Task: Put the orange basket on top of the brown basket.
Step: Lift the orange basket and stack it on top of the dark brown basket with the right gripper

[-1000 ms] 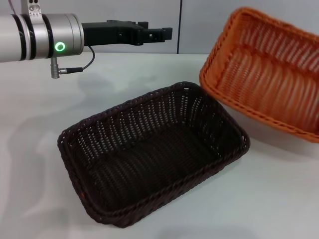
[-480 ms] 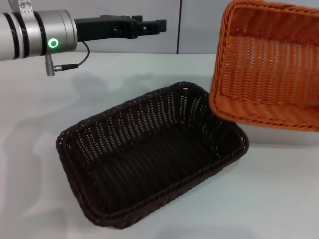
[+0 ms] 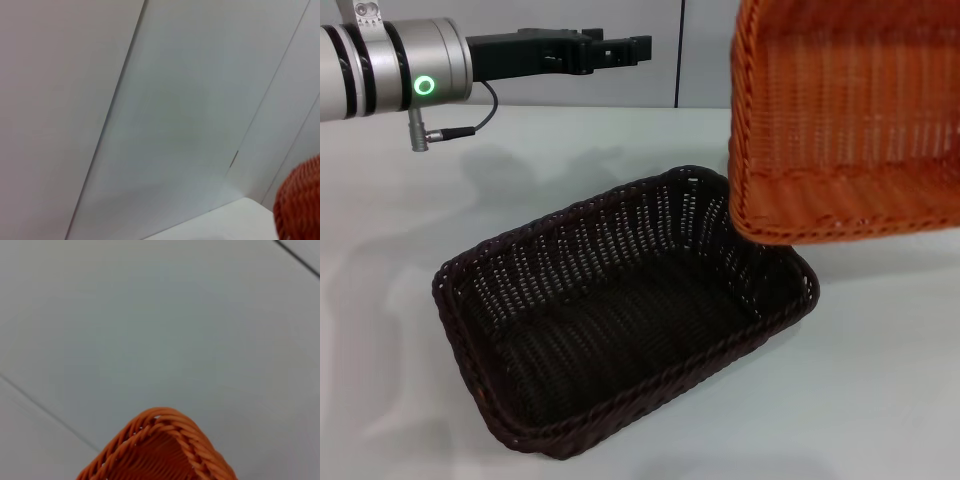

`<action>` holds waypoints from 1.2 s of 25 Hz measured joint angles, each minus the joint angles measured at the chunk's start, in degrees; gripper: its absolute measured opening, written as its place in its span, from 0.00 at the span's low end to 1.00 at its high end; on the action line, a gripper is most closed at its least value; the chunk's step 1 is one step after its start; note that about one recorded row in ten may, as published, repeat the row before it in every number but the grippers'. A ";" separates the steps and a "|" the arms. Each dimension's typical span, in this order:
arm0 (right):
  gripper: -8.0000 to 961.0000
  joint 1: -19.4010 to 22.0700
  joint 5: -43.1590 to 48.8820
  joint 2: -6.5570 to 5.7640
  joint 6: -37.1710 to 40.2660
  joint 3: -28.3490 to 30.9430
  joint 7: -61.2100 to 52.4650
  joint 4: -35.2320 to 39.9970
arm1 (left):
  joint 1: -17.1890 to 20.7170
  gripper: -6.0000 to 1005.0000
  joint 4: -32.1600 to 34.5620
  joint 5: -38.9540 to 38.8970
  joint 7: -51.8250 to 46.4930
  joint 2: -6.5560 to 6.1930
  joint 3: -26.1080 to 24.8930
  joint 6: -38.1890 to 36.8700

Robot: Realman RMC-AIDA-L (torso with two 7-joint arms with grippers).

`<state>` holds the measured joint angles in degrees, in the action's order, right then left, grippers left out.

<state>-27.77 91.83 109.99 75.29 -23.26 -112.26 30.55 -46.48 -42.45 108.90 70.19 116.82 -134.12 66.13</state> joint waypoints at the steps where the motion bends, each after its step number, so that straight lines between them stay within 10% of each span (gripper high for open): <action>1: 0.24 -0.36 -1.06 0.19 0.63 -0.21 0.52 -0.25 | 0.00 0.84 0.00 0.00 0.02 0.07 -0.03 -0.04; 30: 0.26 -6.70 -2.14 7.44 4.44 -22.10 0.34 -7.57 | 0.43 0.84 0.32 -3.88 3.25 0.60 0.39 -12.07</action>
<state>-34.47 89.69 117.43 79.73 -45.36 -111.92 22.98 -46.05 -42.13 105.02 73.44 117.43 -133.73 54.05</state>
